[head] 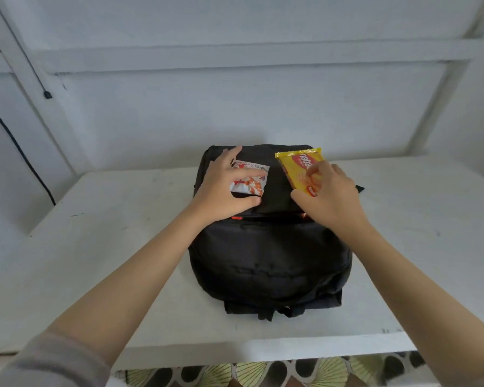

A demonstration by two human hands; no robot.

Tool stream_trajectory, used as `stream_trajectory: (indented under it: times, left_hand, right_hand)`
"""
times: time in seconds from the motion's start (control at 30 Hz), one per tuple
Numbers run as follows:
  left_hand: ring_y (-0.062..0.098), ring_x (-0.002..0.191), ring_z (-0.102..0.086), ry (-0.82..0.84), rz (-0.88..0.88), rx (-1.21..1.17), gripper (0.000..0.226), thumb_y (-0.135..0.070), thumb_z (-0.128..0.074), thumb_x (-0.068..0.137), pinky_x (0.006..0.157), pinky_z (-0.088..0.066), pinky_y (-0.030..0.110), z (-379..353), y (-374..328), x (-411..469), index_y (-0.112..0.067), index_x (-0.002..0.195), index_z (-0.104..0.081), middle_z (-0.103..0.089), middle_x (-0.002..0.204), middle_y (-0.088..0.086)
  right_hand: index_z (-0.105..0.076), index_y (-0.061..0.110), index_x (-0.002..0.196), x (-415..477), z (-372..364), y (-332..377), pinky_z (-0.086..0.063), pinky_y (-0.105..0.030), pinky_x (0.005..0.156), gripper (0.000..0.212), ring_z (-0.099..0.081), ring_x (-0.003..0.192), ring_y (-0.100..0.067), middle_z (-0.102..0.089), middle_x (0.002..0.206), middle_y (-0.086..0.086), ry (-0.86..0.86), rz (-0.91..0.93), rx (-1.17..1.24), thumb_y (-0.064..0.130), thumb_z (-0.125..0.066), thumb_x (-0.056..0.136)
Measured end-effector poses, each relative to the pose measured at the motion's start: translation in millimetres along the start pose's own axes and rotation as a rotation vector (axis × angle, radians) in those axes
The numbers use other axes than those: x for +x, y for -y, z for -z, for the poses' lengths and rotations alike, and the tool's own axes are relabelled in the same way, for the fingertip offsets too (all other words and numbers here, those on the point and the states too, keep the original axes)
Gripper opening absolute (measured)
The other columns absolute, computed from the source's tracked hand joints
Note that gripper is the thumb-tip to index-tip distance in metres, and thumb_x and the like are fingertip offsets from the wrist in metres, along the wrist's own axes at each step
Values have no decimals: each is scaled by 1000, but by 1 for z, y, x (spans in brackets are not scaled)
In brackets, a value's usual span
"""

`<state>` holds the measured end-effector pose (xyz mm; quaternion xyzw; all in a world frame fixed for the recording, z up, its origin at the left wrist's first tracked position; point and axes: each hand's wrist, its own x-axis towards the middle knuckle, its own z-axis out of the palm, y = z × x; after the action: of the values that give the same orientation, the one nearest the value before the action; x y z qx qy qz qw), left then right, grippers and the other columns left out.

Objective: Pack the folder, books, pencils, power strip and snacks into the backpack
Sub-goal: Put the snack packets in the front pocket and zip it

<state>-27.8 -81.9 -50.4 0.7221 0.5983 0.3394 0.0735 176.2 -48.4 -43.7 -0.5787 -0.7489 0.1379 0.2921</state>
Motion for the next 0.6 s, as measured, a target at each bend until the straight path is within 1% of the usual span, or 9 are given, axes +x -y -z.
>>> stream_trajectory:
  times: [0.03, 0.1, 0.2, 0.27, 0.33, 0.37, 0.47, 0.53, 0.6]
  left_hand:
    - [17, 141, -11, -6, -58, -1, 39, -31, -79, 70, 115, -11, 50, 1, -1, -2, -43, 104, -64, -23, 152, -4]
    - [11, 140, -13, 37, -164, 52, 26, -34, -81, 67, 115, -6, 46, 2, -2, -6, -39, 90, -71, -28, 150, -6]
    - [16, 139, -21, 92, -244, 202, 23, -33, -82, 66, 115, -4, 41, 0, 0, -9, -33, 87, -74, -36, 147, -3]
    - [18, 136, -28, 44, -231, 180, 18, -27, -80, 69, 113, -9, 38, -2, -1, -8, -29, 86, -75, -44, 142, -1]
    - [14, 130, -33, -41, -187, 85, 12, -21, -77, 73, 109, -17, 34, -3, -5, -6, -23, 85, -76, -50, 136, -1]
    - [13, 128, -36, -81, -158, 31, 11, -18, -76, 75, 107, -22, 32, -3, -7, -4, -21, 85, -76, -53, 133, -1]
    - [18, 122, -45, -149, -95, -59, 12, -12, -74, 76, 104, -34, 37, -1, -14, 4, -16, 87, -75, -57, 126, 1]
    - [16, 118, -49, -168, -58, -91, 13, -11, -72, 77, 101, -37, 35, 0, -17, 8, -16, 89, -74, -59, 124, 2]
    - [12, 112, -52, -202, -38, -125, 14, -12, -72, 77, 97, -39, 30, 2, -19, 13, -17, 91, -74, -61, 121, 2]
  right_hand:
    - [-46, 20, 123, -1, 2, -3, -47, -44, 89, 57, -50, 107, -29, -51, 119, -6, -4, 4, 15, 46, -62, 74]
    - [-46, 20, 122, -5, 5, -8, -48, -45, 88, 56, -51, 107, -28, -51, 120, -6, -19, 20, 36, 46, -62, 74]
    - [-47, 20, 122, -14, 8, -13, -49, -46, 89, 54, -50, 110, -25, -51, 124, -5, -24, 36, 83, 44, -63, 76]
    - [-47, 22, 120, -21, 10, -15, -50, -44, 87, 54, -51, 109, -24, -51, 125, -3, -27, 55, 129, 46, -62, 74]
    - [-47, 23, 118, -29, 13, -15, -50, -35, 79, 55, -51, 106, -20, -52, 125, -1, -33, 67, 167, 48, -59, 71]
    - [-48, 24, 118, -34, 14, -14, -47, -29, 74, 55, -51, 103, -18, -52, 124, 0, -41, 74, 186, 49, -57, 70]
    - [-48, 27, 114, -52, 18, -11, -40, -23, 66, 52, -50, 101, -16, -53, 117, 6, -85, 119, 236, 48, -55, 67]
    - [-48, 27, 111, -68, 20, -9, -38, -21, 64, 49, -50, 101, -15, -51, 113, 9, -112, 185, 263, 46, -54, 67]
    - [-49, 25, 111, -86, 21, -8, -38, -23, 70, 51, -49, 104, -13, -51, 118, 8, -125, 268, 292, 46, -51, 65]
